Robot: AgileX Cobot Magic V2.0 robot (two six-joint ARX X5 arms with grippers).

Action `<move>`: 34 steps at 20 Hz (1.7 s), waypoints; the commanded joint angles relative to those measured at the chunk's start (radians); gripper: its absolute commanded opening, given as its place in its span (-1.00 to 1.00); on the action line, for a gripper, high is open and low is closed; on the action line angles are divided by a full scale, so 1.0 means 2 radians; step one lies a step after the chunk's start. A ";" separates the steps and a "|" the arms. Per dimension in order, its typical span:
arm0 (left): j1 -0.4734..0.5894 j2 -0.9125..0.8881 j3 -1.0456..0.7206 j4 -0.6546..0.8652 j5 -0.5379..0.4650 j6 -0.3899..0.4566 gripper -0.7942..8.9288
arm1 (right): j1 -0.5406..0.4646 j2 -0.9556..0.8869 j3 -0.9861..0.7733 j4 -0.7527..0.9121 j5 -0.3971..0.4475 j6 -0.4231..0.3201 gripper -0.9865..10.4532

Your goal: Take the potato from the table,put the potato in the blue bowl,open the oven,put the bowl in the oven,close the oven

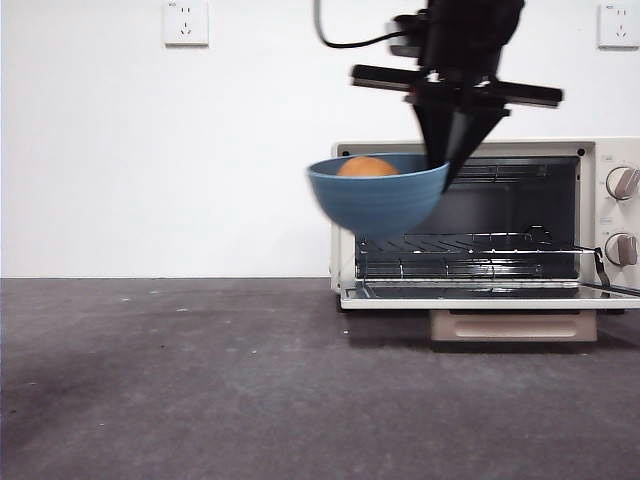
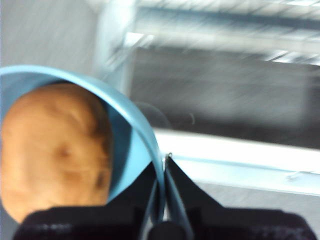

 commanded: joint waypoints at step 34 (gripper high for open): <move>0.002 0.041 0.000 0.060 0.066 -0.012 -0.85 | -0.199 0.008 0.022 0.092 -0.051 0.130 -0.38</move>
